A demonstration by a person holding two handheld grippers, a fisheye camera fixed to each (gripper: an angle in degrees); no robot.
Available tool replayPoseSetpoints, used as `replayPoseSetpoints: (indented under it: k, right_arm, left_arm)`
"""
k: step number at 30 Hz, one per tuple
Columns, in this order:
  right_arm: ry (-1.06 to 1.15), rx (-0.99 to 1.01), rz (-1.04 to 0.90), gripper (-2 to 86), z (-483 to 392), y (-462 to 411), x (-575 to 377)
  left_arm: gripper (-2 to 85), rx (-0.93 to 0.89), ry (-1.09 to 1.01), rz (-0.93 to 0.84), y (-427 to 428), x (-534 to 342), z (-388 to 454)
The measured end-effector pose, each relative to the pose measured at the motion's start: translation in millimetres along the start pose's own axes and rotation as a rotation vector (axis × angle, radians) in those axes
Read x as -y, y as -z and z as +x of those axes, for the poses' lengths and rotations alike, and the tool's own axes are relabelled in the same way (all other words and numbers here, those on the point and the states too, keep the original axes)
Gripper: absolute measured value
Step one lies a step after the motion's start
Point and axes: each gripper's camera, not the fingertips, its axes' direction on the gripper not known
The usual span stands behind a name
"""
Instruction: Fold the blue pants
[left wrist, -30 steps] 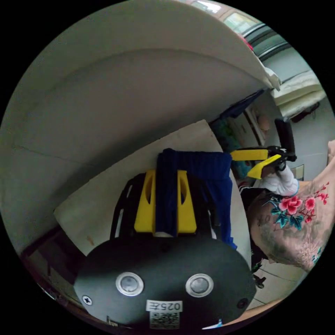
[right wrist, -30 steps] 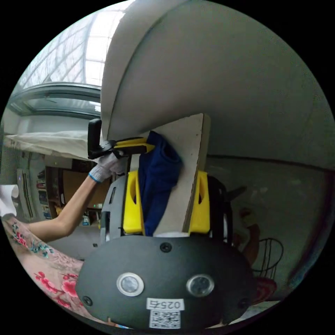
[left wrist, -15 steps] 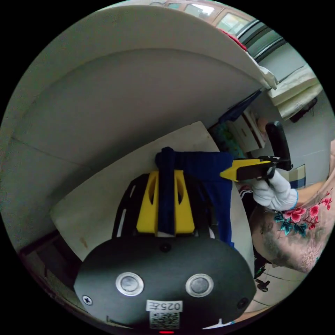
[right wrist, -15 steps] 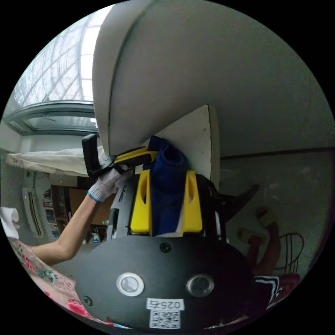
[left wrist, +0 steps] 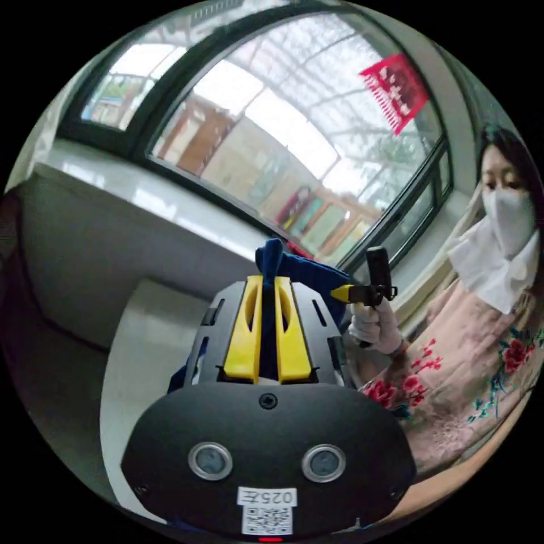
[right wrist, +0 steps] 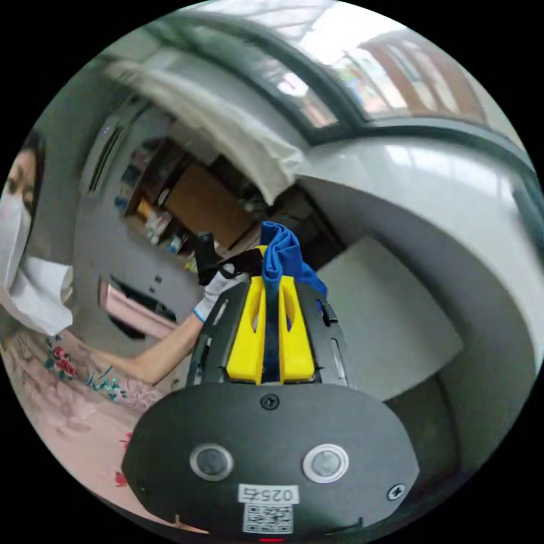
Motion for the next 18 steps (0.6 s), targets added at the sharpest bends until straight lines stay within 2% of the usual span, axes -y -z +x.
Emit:
replayPoseSetpoints:
  k: [4,9,13,16,18]
  right_arm:
    - [0.395,-0.009,-0.037,3.7,-145.5,18.0,20.1]
    - [0.825,0.113,0.001,3.6,-362.4,39.3,-5.7]
    - [1.068,0.187,0.083,3.4,-494.9,54.9,-45.5]
    - [1.157,0.366,0.091,3.4,-576.1,64.7,-66.0]
    - [1.183,0.573,0.018,3.4,-626.3,68.5,-72.5]
  left_arm:
    - [-0.7,0.072,-0.137,0.311,143.6,-26.6,88.7]
    - [-0.8,0.325,-0.363,0.61,337.1,-97.2,257.3]
    - [-0.8,0.572,-0.483,0.704,435.9,-145.0,373.2]
    - [-0.7,0.791,-0.539,0.759,494.3,-174.0,459.9]
    - [-0.5,0.979,-0.585,0.765,523.3,-194.7,518.7]
